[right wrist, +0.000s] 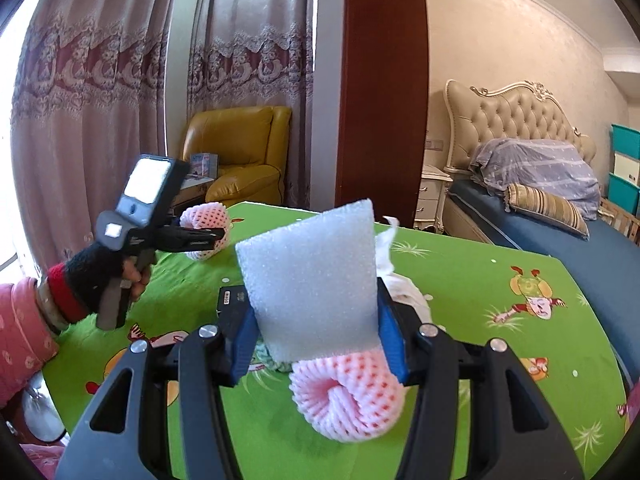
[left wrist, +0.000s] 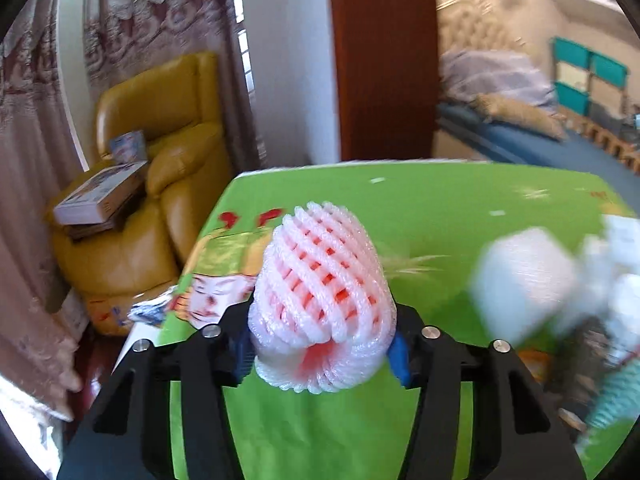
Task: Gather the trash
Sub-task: 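Grasp the pink foam fruit net with the left tool while the right tool holds the foam block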
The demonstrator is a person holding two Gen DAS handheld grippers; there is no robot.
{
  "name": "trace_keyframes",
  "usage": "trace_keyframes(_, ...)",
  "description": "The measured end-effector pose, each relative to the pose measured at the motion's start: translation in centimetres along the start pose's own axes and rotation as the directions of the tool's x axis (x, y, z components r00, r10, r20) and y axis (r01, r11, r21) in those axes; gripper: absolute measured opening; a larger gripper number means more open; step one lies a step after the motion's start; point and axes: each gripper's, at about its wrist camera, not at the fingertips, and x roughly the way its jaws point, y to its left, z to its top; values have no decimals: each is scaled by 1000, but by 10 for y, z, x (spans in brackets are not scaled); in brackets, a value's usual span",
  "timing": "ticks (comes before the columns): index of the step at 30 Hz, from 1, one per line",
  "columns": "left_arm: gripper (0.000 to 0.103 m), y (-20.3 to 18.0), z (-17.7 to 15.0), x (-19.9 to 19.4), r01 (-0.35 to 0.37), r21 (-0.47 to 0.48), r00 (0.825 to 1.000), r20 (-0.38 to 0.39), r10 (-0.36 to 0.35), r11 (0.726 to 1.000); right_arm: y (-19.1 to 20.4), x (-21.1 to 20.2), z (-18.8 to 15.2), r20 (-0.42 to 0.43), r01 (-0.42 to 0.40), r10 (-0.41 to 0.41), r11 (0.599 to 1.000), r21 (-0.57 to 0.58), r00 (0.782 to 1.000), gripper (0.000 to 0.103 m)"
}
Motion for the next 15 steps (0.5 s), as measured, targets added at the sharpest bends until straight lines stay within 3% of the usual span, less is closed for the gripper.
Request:
trace_keyframes(4, 49, -20, -22, -47, 85, 3, 995, 59, -85, 996, -11, -11, -10, -3, 24, -24, 1000, 17, 1000, 51)
trace_keyframes(15, 49, -66, -79, -150, 188, 27, 961, 202, -190, 982, -29, -40, -39, -16, 64, -63, 996, 57, 998, 51)
